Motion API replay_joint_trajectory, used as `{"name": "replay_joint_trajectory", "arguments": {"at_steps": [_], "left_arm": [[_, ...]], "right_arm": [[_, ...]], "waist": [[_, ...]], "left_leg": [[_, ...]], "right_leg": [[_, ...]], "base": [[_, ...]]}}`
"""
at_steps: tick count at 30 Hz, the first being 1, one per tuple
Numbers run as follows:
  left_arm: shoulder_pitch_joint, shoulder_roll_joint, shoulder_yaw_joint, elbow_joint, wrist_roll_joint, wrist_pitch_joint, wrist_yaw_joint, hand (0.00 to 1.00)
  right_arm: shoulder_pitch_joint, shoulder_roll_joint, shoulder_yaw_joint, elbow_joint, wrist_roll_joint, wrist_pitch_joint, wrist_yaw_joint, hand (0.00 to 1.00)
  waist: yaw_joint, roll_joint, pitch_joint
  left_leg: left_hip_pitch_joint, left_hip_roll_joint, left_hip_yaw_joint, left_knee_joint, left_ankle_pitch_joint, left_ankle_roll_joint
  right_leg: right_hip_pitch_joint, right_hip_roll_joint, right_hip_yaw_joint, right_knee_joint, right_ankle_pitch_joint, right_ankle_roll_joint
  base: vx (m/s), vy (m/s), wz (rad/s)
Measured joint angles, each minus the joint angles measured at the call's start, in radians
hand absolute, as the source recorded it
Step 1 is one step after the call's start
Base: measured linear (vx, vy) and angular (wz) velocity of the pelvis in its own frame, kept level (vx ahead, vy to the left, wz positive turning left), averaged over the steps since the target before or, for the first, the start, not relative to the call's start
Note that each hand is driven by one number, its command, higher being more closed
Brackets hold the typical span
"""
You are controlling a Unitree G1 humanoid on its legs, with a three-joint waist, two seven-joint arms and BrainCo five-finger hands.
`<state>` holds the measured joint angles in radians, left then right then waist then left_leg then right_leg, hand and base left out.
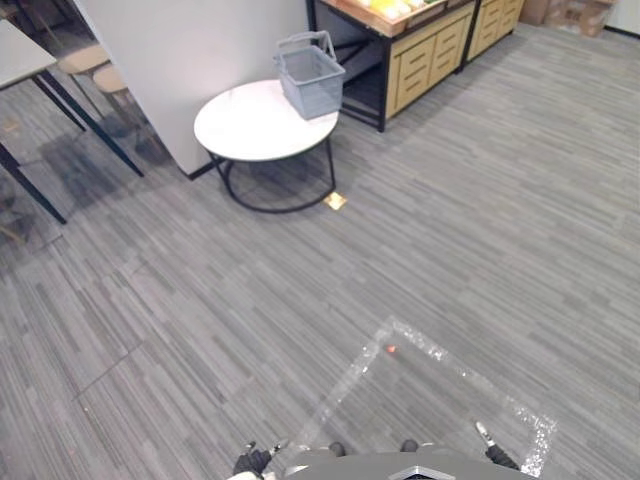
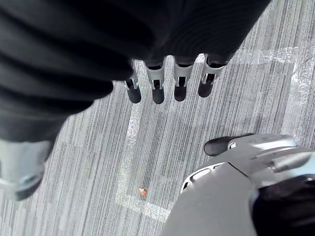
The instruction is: Pick vegetable in the basket
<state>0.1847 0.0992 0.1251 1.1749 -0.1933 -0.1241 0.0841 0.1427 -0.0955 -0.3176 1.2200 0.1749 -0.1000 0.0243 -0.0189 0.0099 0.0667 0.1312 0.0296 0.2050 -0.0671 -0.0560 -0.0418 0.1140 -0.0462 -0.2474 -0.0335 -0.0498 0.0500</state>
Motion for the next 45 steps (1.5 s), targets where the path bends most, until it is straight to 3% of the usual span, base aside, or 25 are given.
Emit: {"name": "replay_joint_trajectory", "arguments": {"at_steps": [4,5,6,7,9,19,29,34,38,45], "left_arm": [[-0.005,0.003,0.000,0.000,0.000,0.000,0.000,0.00],[-0.005,0.003,0.000,-0.001,0.000,0.000,0.000,0.00],[-0.006,0.004,-0.001,-0.001,0.002,-0.002,0.002,0.00],[-0.006,0.004,-0.001,-0.001,0.003,-0.005,0.011,0.00],[-0.007,0.004,-0.002,-0.001,0.003,-0.008,0.022,0.00],[-0.003,0.015,-0.053,-0.006,0.020,-0.041,0.027,0.00],[-0.005,0.022,-0.076,-0.011,0.044,-0.040,0.027,0.00],[-0.008,0.017,-0.038,0.003,0.046,-0.033,0.023,0.00],[-0.014,0.016,-0.021,0.018,0.038,-0.025,0.011,0.00],[-0.015,0.017,-0.020,0.018,0.038,-0.025,0.002,0.00]], "right_arm": [[-0.014,0.013,-0.022,0.005,0.000,0.000,-0.003,0.00],[-0.014,0.014,-0.027,0.004,0.000,0.000,-0.007,0.00],[-0.015,0.015,-0.027,0.004,0.000,0.000,-0.009,0.00],[-0.016,0.015,-0.027,0.004,0.000,-0.001,-0.011,0.00],[-0.016,0.017,-0.026,0.004,0.001,-0.002,-0.015,0.00],[0.009,0.009,0.062,-0.035,-0.020,-0.055,-0.030,0.00],[0.012,-0.001,0.086,-0.033,-0.018,-0.052,-0.016,0.00],[0.008,0.017,0.023,-0.025,-0.016,-0.040,-0.015,0.00],[0.009,0.023,0.009,-0.024,0.068,-0.035,0.013,0.00],[0.007,0.024,0.009,-0.024,0.070,-0.034,0.010,0.00]], "waist": [[-0.002,0.004,0.012],[-0.001,-0.008,0.020],[-0.001,0.004,0.015],[-0.001,-0.005,0.021],[-0.001,0.000,0.018],[-0.001,-0.009,0.022],[-0.001,-0.007,0.020],[-0.001,-0.009,0.020],[-0.002,-0.010,0.020],[-0.002,-0.010,0.021]], "left_leg": [[0.015,0.001,0.005,-0.003,-0.006,-0.009],[0.015,0.001,0.007,-0.003,-0.008,-0.012],[0.016,0.001,0.008,-0.002,-0.007,-0.012],[0.016,0.001,0.010,-0.003,-0.007,-0.012],[0.018,0.002,0.013,-0.003,-0.007,-0.012],[0.029,0.006,0.027,-0.026,0.003,-0.012],[0.030,0.012,0.034,-0.026,-0.003,-0.020],[0.034,0.015,0.052,-0.026,-0.004,-0.022],[0.036,0.017,0.058,-0.026,-0.005,-0.023],[0.028,0.024,0.060,-0.026,-0.005,-0.024]], "right_leg": [[0.013,0.000,0.004,-0.002,-0.003,0.006],[0.012,0.000,0.005,-0.002,-0.004,0.007],[0.013,0.000,0.005,-0.002,-0.004,0.007],[0.012,0.000,0.006,-0.002,-0.004,0.007],[0.013,0.001,0.008,-0.002,-0.004,0.007],[0.009,0.008,0.015,-0.007,-0.003,0.006],[0.012,0.016,0.019,-0.020,-0.003,0.006],[0.012,0.018,0.034,-0.020,-0.002,0.008],[0.011,0.021,0.039,-0.020,-0.002,0.008],[0.003,0.029,0.040,-0.025,-0.001,0.007]], "base": [[0.01,-0.005,-0.03],[0.00,0.000,0.00],[0.00,0.000,0.00],[-0.03,-0.013,-0.03],[-0.03,-0.016,-0.03],[-0.03,-0.017,-0.03],[0.00,-0.019,-0.02],[-0.02,-0.023,-0.09],[-0.03,-0.032,-0.05],[-0.02,-0.032,-0.01]]}}
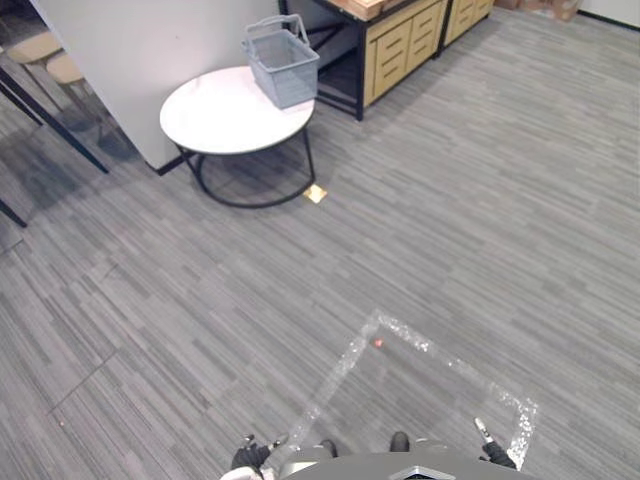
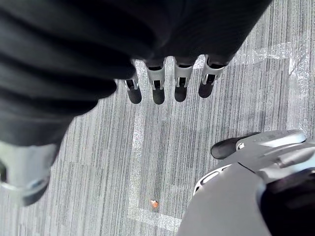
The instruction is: Pick vegetable in the basket
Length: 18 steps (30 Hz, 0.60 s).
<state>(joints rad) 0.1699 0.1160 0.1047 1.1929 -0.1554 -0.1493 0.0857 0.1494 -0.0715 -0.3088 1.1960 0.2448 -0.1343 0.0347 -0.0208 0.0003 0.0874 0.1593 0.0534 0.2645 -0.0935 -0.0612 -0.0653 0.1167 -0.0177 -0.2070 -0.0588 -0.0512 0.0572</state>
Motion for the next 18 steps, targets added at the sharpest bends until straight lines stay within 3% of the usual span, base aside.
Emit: {"name": "replay_joint_trajectory", "arguments": {"at_steps": [5,8,10,12,13,14,16,18], "left_arm": [[-0.015,-0.001,-0.001,-0.001,-0.001,0.000,-0.002,0.00],[-0.044,0.004,0.012,-0.003,-0.004,0.001,0.001,0.00],[-0.063,0.007,0.028,-0.016,-0.029,0.000,0.019,0.00],[-0.062,0.007,0.046,-0.027,-0.038,-0.001,0.022,0.00],[-0.060,0.004,0.082,-0.048,-0.038,-0.001,0.023,0.00],[-0.056,-0.011,0.104,-0.058,-0.040,0.000,0.026,0.00],[-0.046,-0.024,0.111,-0.061,-0.050,0.000,0.028,0.00],[-0.047,-0.026,0.108,-0.059,-0.068,0.000,0.029,0.00]], "right_arm": [[-0.015,-0.005,-0.002,-0.001,-0.001,0.000,-0.005,0.00],[-0.070,-0.005,-0.008,-0.004,0.000,-0.001,-0.007,0.00],[-0.077,-0.002,-0.007,-0.003,0.001,-0.002,-0.011,0.00],[-0.075,-0.002,-0.001,-0.002,0.000,-0.002,-0.019,0.00],[-0.077,-0.010,0.015,-0.003,-0.002,-0.002,-0.028,0.00],[-0.077,-0.014,0.033,-0.006,-0.009,-0.002,-0.033,0.00],[-0.080,-0.029,0.088,-0.011,-0.012,-0.002,-0.041,0.00],[-0.109,-0.035,0.105,-0.015,-0.013,-0.002,-0.044,0.00]], "waist": [[-0.001,0.007,0.024],[-0.003,0.000,0.071],[-0.002,-0.010,0.092],[0.000,-0.014,0.098],[0.001,-0.008,0.115],[0.003,0.004,0.133],[0.018,0.000,0.146],[0.032,-0.005,0.146]], "left_leg": [[-0.023,0.010,0.015,0.000,0.001,-0.002],[-0.065,0.019,0.042,0.047,-0.011,-0.018],[-0.150,0.051,0.055,0.240,-0.084,-0.032],[-0.231,0.090,0.053,0.448,-0.116,-0.037],[-0.311,0.140,0.044,0.662,-0.114,-0.020],[-0.373,0.177,0.000,0.835,-0.070,0.016],[-0.449,0.175,-0.065,0.991,-0.058,0.009],[-0.522,0.158,-0.086,0.978,-0.079,-0.010]], "right_leg": [[-0.040,0.007,0.012,0.027,-0.002,-0.002],[-0.122,0.001,0.027,0.134,-0.046,-0.027],[-0.150,-0.005,0.027,0.196,-0.088,-0.046],[-0.135,-0.003,0.019,0.202,-0.120,-0.062],[-0.101,0.007,0.006,0.201,-0.132,-0.074],[-0.056,0.021,-0.005,0.203,-0.147,-0.081],[-0.019,0.011,-0.008,0.221,-0.176,-0.095],[-0.007,-0.006,-0.008,0.219,-0.187,-0.090]], "base": [[-0.01,-0.037,-0.11],[-0.01,-0.048,-0.25],[-0.01,-0.108,0.00],[0.00,-0.128,0.16],[0.02,-0.125,0.27],[0.04,-0.071,0.23],[0.17,-0.018,0.13],[0.22,0.029,0.05]]}}
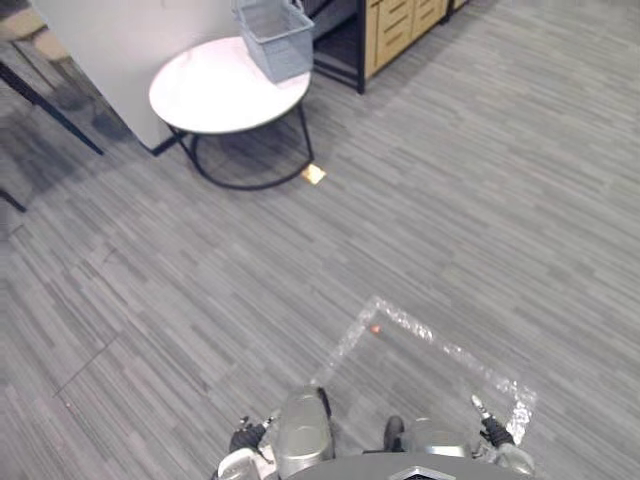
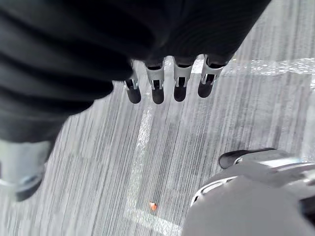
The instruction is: Pick vegetable in the basket
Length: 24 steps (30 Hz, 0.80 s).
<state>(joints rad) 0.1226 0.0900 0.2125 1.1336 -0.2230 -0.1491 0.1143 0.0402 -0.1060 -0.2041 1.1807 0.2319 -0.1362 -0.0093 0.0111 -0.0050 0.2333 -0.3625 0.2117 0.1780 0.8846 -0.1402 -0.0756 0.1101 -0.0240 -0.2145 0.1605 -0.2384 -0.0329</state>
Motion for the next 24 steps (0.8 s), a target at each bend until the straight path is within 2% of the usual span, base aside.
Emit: {"name": "replay_joint_trajectory", "arguments": {"at_steps": [3,4,6,7,8,9,10,11,12,13,14,15,16,17,18,19,20,21,22,23,24], "left_arm": [[-0.001,-0.001,-0.012,0.001,-0.002,0.000,0.008,0.00],[0.002,-0.006,-0.012,0.002,-0.001,0.000,0.016,0.00],[0.010,-0.013,-0.019,0.014,0.004,0.003,0.032,0.00],[0.010,-0.015,-0.020,0.017,0.005,0.006,0.035,0.00],[0.024,-0.021,-0.020,0.021,0.010,0.008,0.035,0.00],[0.028,-0.015,-0.019,0.021,0.012,0.008,0.033,0.00],[0.028,-0.003,-0.025,0.021,0.032,0.007,0.034,0.00],[0.027,0.006,-0.030,0.019,0.043,0.005,0.032,0.00],[0.024,0.018,-0.030,0.020,0.061,0.007,0.029,0.00],[0.023,0.023,-0.030,0.022,0.084,0.009,0.028,0.00],[0.023,0.023,-0.029,0.022,0.094,0.011,0.028,0.00],[0.021,0.032,-0.029,0.018,0.116,0.021,0.028,0.00],[0.024,0.033,-0.030,0.019,0.128,0.029,0.027,0.00],[0.027,0.033,-0.035,0.018,0.132,0.029,0.027,0.00],[0.021,0.046,-0.053,0.014,0.141,0.029,0.027,0.00],[0.018,0.051,-0.061,0.011,0.149,0.029,0.027,0.00],[-0.010,0.057,-0.085,0.005,0.160,0.030,0.027,0.00],[-0.023,0.059,-0.100,-0.002,0.162,0.029,0.027,0.00],[-0.041,0.062,-0.113,-0.022,0.168,0.029,0.030,0.00],[-0.060,0.064,-0.114,-0.044,0.167,0.026,0.037,0.00],[-0.074,0.063,-0.114,-0.055,0.167,0.026,0.038,0.00]], "right_arm": [[-0.080,-0.011,0.058,-0.011,-0.021,-0.002,-0.007,0.00],[-0.102,-0.014,0.078,-0.031,-0.035,-0.005,-0.011,0.00],[-0.141,-0.016,0.118,-0.049,-0.037,-0.024,-0.020,0.00],[-0.150,-0.017,0.129,-0.049,-0.037,-0.029,-0.024,0.00],[-0.153,-0.017,0.135,-0.049,-0.038,-0.039,-0.025,0.00],[-0.152,-0.009,0.134,-0.048,-0.038,-0.044,-0.025,0.00],[-0.149,0.000,0.138,-0.044,-0.039,-0.044,-0.021,0.00],[-0.147,0.004,0.139,-0.044,-0.040,-0.045,-0.019,0.00],[-0.141,0.007,0.136,-0.042,-0.065,-0.045,-0.011,0.00],[-0.125,0.005,0.124,-0.033,-0.082,-0.044,-0.002,0.00],[-0.117,0.005,0.109,-0.024,-0.097,-0.043,-0.001,0.00],[-0.097,0.006,0.080,-0.014,-0.119,-0.038,0.000,0.00],[-0.065,0.007,0.055,-0.004,-0.129,-0.037,0.005,0.00],[-0.044,0.008,0.047,-0.004,-0.141,-0.037,0.005,0.00],[-0.015,0.012,0.026,-0.005,-0.145,-0.036,0.008,0.00],[-0.011,0.010,0.015,-0.006,-0.146,-0.036,0.007,0.00],[0.002,0.005,0.002,-0.005,-0.146,-0.029,0.007,0.00],[0.010,0.007,-0.008,-0.005,-0.146,-0.026,0.006,0.00],[0.026,0.008,-0.026,-0.007,-0.145,-0.025,0.007,0.00],[0.033,0.010,-0.026,-0.006,-0.145,-0.021,0.007,0.00],[0.036,0.011,-0.026,-0.006,-0.145,-0.019,0.008,0.00]], "waist": [[0.020,0.000,0.016],[0.021,0.005,0.019],[0.030,0.022,0.023],[0.035,0.028,0.024],[0.046,0.037,0.021],[0.053,0.029,0.018],[0.063,-0.003,0.007],[0.067,-0.016,-0.001],[0.070,-0.037,-0.012],[0.070,-0.046,-0.018],[0.070,-0.046,-0.018],[0.065,-0.048,-0.018],[0.054,-0.050,-0.017],[0.045,-0.054,-0.019],[0.025,-0.064,-0.023],[0.014,-0.066,-0.023],[0.003,-0.064,-0.020],[0.002,-0.055,-0.014],[-0.005,-0.043,-0.006],[-0.020,-0.041,-0.005],[-0.031,-0.040,-0.005]], "left_leg": [[-0.040,-0.027,0.008,-0.350,0.031,-0.009],[-0.033,-0.028,0.001,-0.534,0.083,-0.020],[-0.013,-0.015,-0.007,-0.801,0.153,-0.047],[-0.018,-0.008,-0.009,-0.825,0.157,-0.049],[-0.018,-0.001,0.001,-0.826,0.157,-0.048],[-0.015,-0.010,0.007,-0.777,0.238,-0.037],[-0.028,-0.045,0.020,-0.728,0.274,-0.010],[-0.034,-0.061,0.030,-0.716,0.276,-0.007],[-0.034,-0.091,0.055,-0.698,0.251,0.041],[-0.022,-0.120,0.070,-0.676,0.226,0.083],[-0.007,-0.131,0.077,-0.669,0.209,0.103],[0.043,-0.157,0.082,-0.667,0.166,0.113],[0.111,-0.180,0.078,-0.673,0.114,0.120],[0.142,-0.187,0.075,-0.678,0.094,0.127],[0.193,-0.209,0.065,-0.675,0.055,0.136],[0.217,-0.216,0.061,-0.678,0.044,0.141],[0.304,-0.227,0.056,-0.722,0.034,0.147],[0.349,-0.228,0.053,-0.752,0.032,0.146],[0.435,-0.225,0.047,-0.804,0.023,0.146],[0.492,-0.224,0.037,-0.834,0.016,0.147],[0.509,-0.222,0.029,-0.838,0.008,0.148]], "right_leg": [[0.009,-0.039,0.012,-0.013,-0.012,0.038],[0.027,-0.044,0.016,-0.027,-0.018,0.057],[0.077,-0.042,0.034,-0.063,-0.035,0.097],[0.092,-0.042,0.039,-0.074,-0.042,0.110],[0.133,-0.051,0.054,-0.091,-0.062,0.145],[0.168,-0.080,0.064,-0.103,-0.075,0.167],[0.163,-0.124,0.081,-0.079,-0.065,0.186],[0.142,-0.147,0.094,-0.048,-0.051,0.201],[0.095,-0.187,0.128,0.029,-0.015,0.204],[0.059,-0.212,0.168,0.111,0.041,0.198],[0.047,-0.221,0.187,0.157,0.080,0.199],[0.018,-0.237,0.209,0.271,0.190,0.197],[-0.026,-0.252,0.217,0.416,0.348,0.186],[-0.052,-0.262,0.222,0.502,0.425,0.200],[-0.143,-0.279,0.223,0.714,0.421,0.196],[-0.188,-0.282,0.220,0.799,0.393,0.184],[-0.280,-0.273,0.185,0.917,0.284,0.179],[-0.306,-0.270,0.154,0.929,0.238,0.168],[-0.340,-0.258,0.082,0.905,0.153,0.129],[-0.374,-0.248,0.016,0.832,0.097,0.114],[-0.389,-0.242,-0.015,0.780,0.085,0.106]], "base": [[0.25,0.083,-0.11],[0.35,0.145,-0.07],[0.46,0.232,-0.21],[0.51,0.333,-0.43],[0.54,0.405,-0.42],[0.64,0.447,-0.39],[0.52,0.346,-0.20],[0.53,0.315,-0.09],[0.57,0.339,-0.01],[0.60,0.337,0.03],[0.62,0.334,0.08],[0.61,0.338,0.11],[0.59,0.326,0.18],[0.64,0.312,0.31],[0.41,0.177,0.31],[0.60,0.228,0.27],[0.40,0.131,0.09],[0.57,0.168,0.04],[0.43,0.070,0.08],[0.41,0.032,0.18],[0.36,-0.037,0.41]]}}
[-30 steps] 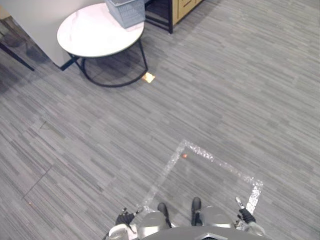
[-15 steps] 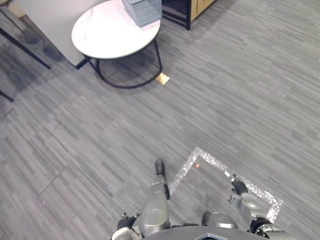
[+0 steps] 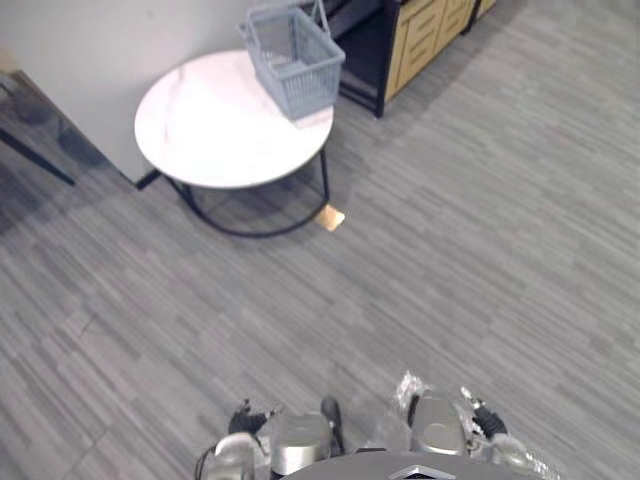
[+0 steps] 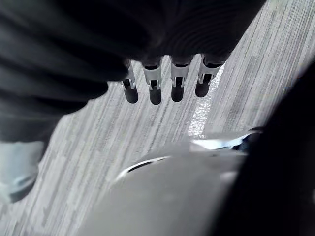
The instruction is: Pick vegetable in the basket
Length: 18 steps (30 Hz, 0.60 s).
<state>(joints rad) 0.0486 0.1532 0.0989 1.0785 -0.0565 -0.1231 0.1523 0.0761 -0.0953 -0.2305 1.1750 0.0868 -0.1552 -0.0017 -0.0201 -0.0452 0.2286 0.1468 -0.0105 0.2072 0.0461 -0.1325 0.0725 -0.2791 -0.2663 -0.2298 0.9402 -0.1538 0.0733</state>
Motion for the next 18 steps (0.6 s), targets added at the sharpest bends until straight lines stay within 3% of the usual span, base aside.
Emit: {"name": "replay_joint_trajectory", "arguments": {"at_steps": [3,4,6,7,8,9,11,12,13,14,15,16,17,18], "left_arm": [[-0.081,-0.011,0.004,-0.055,-0.008,-0.008,0.003,0.00],[-0.109,-0.033,0.009,-0.064,-0.009,-0.012,0.011,0.00],[-0.126,-0.043,0.026,-0.065,-0.009,-0.022,0.029,0.00],[-0.126,-0.055,0.028,-0.063,-0.011,-0.022,0.039,0.00],[-0.125,-0.059,0.032,-0.062,-0.012,-0.022,0.040,0.00],[-0.124,-0.075,0.055,-0.062,-0.019,-0.026,0.040,0.00],[-0.104,-0.103,0.067,-0.042,-0.030,-0.034,0.037,0.00],[-0.083,-0.130,0.067,-0.018,-0.039,-0.037,0.037,0.00],[-0.052,-0.160,0.069,0.012,-0.041,-0.040,0.034,0.00],[-0.038,-0.168,0.070,0.031,-0.041,-0.040,0.029,0.00],[-0.037,-0.164,0.091,0.034,-0.049,-0.039,0.020,0.00],[-0.033,-0.154,0.107,0.043,-0.053,-0.038,0.011,0.00],[-0.025,-0.144,0.125,0.055,-0.055,-0.038,-0.003,0.00],[-0.019,-0.144,0.139,0.060,-0.061,-0.039,-0.008,0.00]], "right_arm": [[0.024,0.027,-0.037,-0.005,0.001,0.002,-0.001,0.00],[0.031,0.032,-0.065,-0.015,0.001,0.003,-0.002,0.00],[0.043,0.036,-0.078,-0.031,0.001,0.003,-0.002,0.00],[0.046,0.039,-0.083,-0.036,0.001,0.004,-0.002,0.00],[0.051,0.042,-0.086,-0.038,0.001,0.004,-0.002,0.00],[0.064,0.043,-0.092,-0.048,0.002,0.005,-0.002,0.00],[0.069,0.036,-0.101,-0.060,0.000,0.011,-0.001,0.00],[0.064,0.035,-0.116,-0.060,0.000,0.011,-0.001,0.00],[0.064,0.018,-0.122,-0.059,0.000,0.013,0.001,0.00],[0.060,0.014,-0.122,-0.059,-0.001,0.013,0.001,0.00],[0.059,0.011,-0.119,-0.060,-0.002,0.013,0.001,0.00],[0.051,0.003,-0.107,-0.055,-0.003,0.017,-0.002,0.00],[0.036,-0.002,-0.095,-0.055,-0.003,0.019,-0.004,0.00],[0.031,-0.005,-0.089,-0.056,-0.003,0.019,-0.004,0.00]], "waist": [[-0.012,0.005,0.002],[-0.012,0.010,0.004],[-0.012,0.016,0.008],[-0.011,0.016,0.008],[-0.011,0.015,0.007],[-0.014,0.025,0.005],[-0.019,0.048,-0.009],[-0.025,0.067,-0.012],[-0.028,0.094,-0.029],[-0.031,0.102,-0.031],[-0.034,0.110,-0.030],[-0.025,0.101,-0.021],[-0.016,0.108,-0.012],[-0.013,0.105,-0.008]], "left_leg": [[0.039,0.018,-0.033,-0.007,-0.055,-0.034],[0.058,0.032,-0.051,-0.005,-0.079,-0.057],[0.085,0.066,-0.062,0.006,-0.127,-0.094],[0.116,0.089,-0.067,0.010,-0.167,-0.120],[0.131,0.099,-0.070,0.008,-0.188,-0.131],[0.166,0.132,-0.079,0.005,-0.234,-0.131],[0.170,0.178,-0.090,0.069,-0.201,-0.153],[0.154,0.207,-0.114,0.150,-0.151,-0.158],[0.104,0.239,-0.142,0.280,-0.085,-0.166],[0.065,0.251,-0.154,0.372,-0.034,-0.172],[-0.004,0.272,-0.176,0.509,0.074,-0.193],[-0.082,0.290,-0.182,0.711,0.141,-0.228],[-0.150,0.317,-0.148,0.877,0.109,-0.225],[-0.174,0.322,-0.127,0.932,0.087,-0.216]], "right_leg": [[-0.053,0.040,-0.063,-0.428,0.016,0.008],[-0.061,0.061,-0.048,-0.609,0.058,0.011],[-0.068,0.077,-0.015,-0.819,0.135,0.024],[-0.072,0.070,0.002,-0.899,0.150,0.047],[-0.076,0.062,0.011,-0.906,0.151,0.049],[-0.089,0.051,-0.002,-0.845,0.198,0.054],[-0.150,0.064,-0.004,-0.653,0.230,0.047],[-0.149,0.079,-0.008,-0.576,0.200,-0.007],[-0.134,0.098,-0.031,-0.532,0.144,-0.045],[-0.116,0.101,-0.044,-0.520,0.122,-0.053],[-0.077,0.107,-0.062,-0.520,0.087,-0.061],[-0.007,0.119,-0.076,-0.541,0.053,-0.071],[0.093,0.140,-0.086,-0.589,0.038,-0.080],[0.143,0.146,-0.091,-0.616,0.030,-0.079]], "base": [[0.41,-0.149,0.45],[0.38,-0.194,0.24],[0.57,-0.301,0.18],[0.54,-0.290,0.12],[0.59,-0.350,0.19],[0.64,-0.388,0.25],[0.66,-0.437,0.24],[0.70,-0.505,0.15],[0.73,-0.502,0.11],[0.73,-0.419,0.16],[0.69,-0.330,0.22],[0.77,-0.343,0.23],[0.60,-0.250,0.12],[0.55,-0.206,0.20]]}}
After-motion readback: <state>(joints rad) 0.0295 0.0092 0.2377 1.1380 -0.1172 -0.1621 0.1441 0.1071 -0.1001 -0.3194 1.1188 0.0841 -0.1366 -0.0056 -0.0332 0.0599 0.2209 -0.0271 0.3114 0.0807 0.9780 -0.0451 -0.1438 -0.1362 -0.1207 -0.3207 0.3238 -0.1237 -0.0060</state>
